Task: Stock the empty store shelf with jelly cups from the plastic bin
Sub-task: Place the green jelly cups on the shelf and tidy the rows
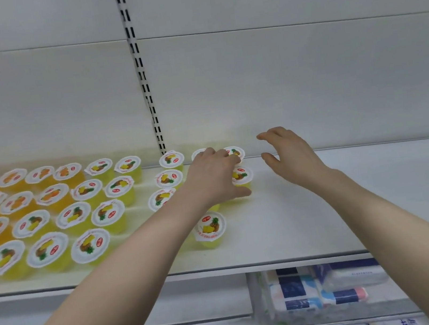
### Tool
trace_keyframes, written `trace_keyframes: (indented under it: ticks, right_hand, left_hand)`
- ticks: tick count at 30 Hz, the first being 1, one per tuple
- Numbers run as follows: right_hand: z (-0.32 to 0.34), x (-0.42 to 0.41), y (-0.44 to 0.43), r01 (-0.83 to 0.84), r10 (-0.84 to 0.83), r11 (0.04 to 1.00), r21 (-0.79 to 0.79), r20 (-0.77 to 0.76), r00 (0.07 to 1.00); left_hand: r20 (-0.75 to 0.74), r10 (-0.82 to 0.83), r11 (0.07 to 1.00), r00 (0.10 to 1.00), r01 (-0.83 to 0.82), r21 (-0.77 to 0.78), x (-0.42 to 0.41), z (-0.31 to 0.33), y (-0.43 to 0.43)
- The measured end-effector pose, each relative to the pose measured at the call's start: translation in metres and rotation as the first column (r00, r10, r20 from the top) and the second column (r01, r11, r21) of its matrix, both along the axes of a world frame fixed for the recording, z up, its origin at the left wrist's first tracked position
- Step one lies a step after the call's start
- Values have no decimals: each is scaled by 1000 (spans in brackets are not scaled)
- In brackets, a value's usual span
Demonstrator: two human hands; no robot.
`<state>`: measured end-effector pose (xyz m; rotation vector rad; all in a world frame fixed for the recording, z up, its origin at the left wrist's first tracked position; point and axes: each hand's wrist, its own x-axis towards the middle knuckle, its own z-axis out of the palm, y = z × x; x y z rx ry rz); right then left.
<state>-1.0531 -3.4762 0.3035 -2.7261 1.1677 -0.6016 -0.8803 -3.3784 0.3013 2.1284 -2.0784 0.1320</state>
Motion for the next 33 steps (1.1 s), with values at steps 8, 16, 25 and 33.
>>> trace_keyframes:
  ticks: [8, 16, 25, 33]
  right_hand:
    - [16, 13, 17, -88, 84, 990, -114, -40, 996]
    - [34, 50, 66, -210, 191, 955, -211, -105, 976]
    - [49, 136, 161, -359, 340, 900, -247, -118, 933]
    - [45, 244, 283, -509, 503, 819, -265, -97, 859]
  left_hand:
    - [-107, 70, 971, 992, -92, -219, 23, 21, 33]
    - [-75, 178, 934, 981, -193, -302, 64, 38, 95]
    - [-43, 313, 893, 949, -310, -326, 135, 43, 210]
    - [-20, 452, 839, 892, -433, -330, 220, 38, 358]
